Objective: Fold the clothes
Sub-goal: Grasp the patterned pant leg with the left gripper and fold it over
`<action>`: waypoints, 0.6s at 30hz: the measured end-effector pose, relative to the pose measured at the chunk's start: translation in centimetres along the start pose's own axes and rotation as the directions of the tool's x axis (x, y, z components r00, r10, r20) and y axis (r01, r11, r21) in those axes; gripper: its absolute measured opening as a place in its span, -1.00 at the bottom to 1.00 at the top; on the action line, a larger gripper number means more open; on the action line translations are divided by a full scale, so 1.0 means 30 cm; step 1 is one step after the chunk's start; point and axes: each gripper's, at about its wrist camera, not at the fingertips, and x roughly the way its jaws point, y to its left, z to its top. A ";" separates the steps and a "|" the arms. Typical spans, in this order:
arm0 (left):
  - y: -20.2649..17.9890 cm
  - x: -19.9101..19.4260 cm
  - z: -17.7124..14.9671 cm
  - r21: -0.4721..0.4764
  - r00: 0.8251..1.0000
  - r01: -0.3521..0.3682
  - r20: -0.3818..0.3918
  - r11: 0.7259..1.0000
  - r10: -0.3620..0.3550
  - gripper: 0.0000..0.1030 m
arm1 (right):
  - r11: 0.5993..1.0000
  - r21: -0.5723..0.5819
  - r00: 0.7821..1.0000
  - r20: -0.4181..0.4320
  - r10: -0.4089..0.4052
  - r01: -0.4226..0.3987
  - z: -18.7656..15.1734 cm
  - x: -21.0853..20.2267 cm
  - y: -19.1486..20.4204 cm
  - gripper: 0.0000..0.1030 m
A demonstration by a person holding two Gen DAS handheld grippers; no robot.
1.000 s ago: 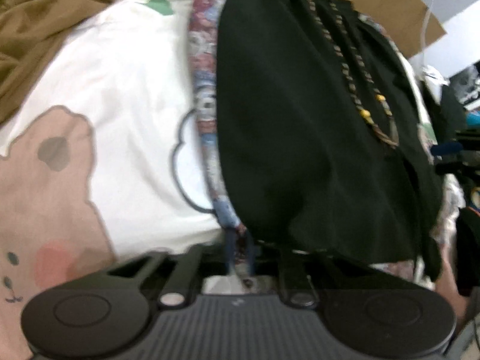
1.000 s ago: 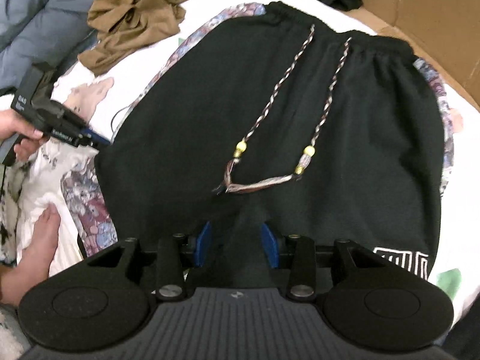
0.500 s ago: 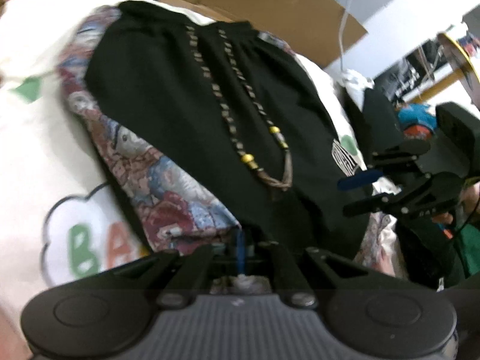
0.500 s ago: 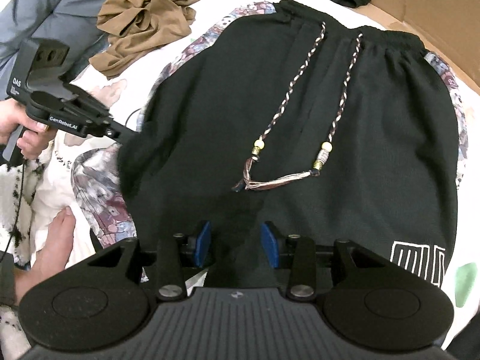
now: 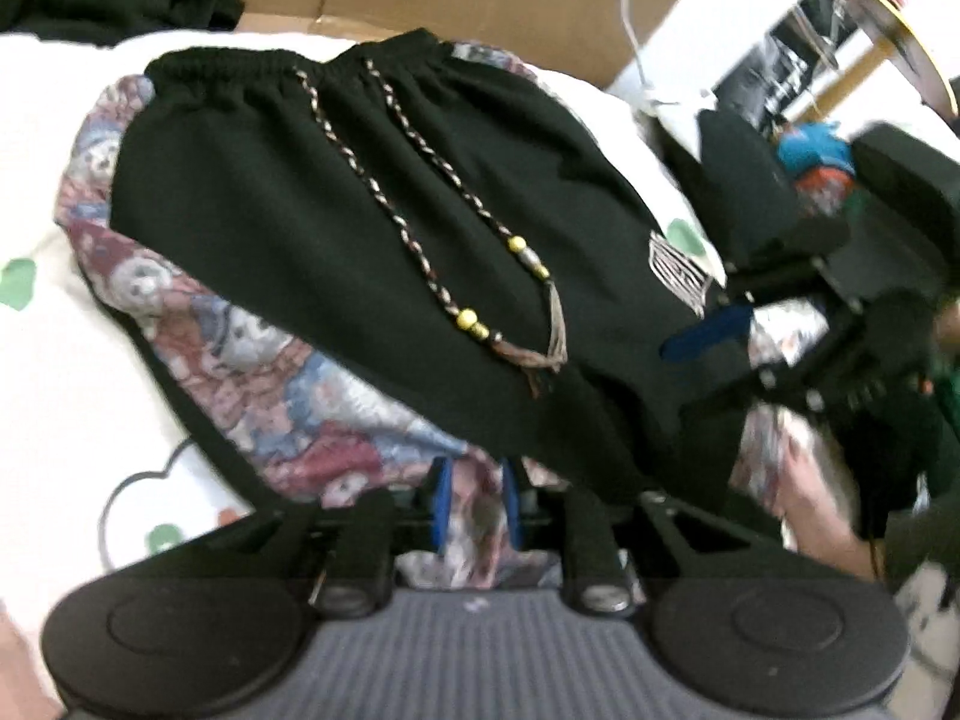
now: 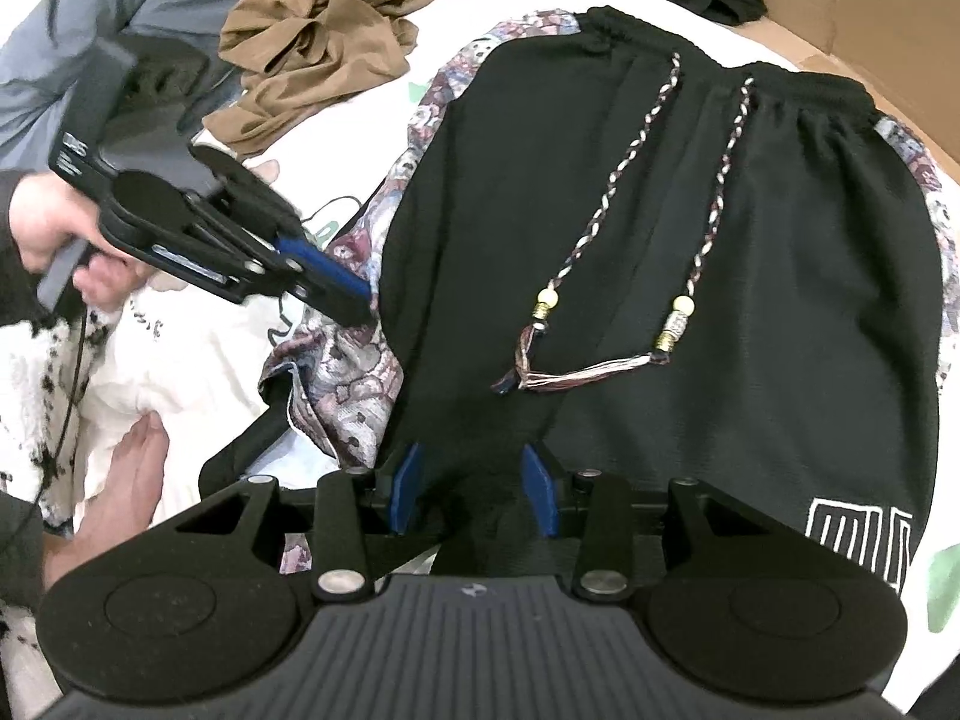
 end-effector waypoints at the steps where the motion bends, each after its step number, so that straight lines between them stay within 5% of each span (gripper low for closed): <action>1: -0.003 -0.009 -0.023 0.004 1.000 0.017 -0.003 1.000 -0.017 -0.63 | 1.000 -0.003 1.000 -0.002 0.000 0.000 -0.001 0.001 0.001 -0.17; 4: -0.022 -0.007 -0.080 0.017 0.998 0.056 -0.019 0.998 -0.056 -0.41 | 1.000 -0.012 1.000 -0.010 0.000 -0.001 -0.003 0.004 0.002 -0.17; 9: -0.053 0.020 -0.129 0.041 0.999 0.046 -0.032 0.998 -0.044 -0.34 | 0.999 0.043 1.000 -0.012 0.024 -0.023 0.001 -0.002 -0.011 -0.17; 15: -0.093 0.039 -0.142 0.145 0.994 -0.107 -0.021 0.984 0.111 -0.38 | 0.999 0.028 1.000 -0.020 0.017 -0.016 -0.012 -0.006 -0.005 -0.17; 18: -0.096 0.068 -0.152 0.151 0.989 -0.129 -0.049 0.980 0.137 -0.39 | 1.000 0.028 1.000 -0.024 0.007 -0.007 -0.021 0.001 -0.009 -0.17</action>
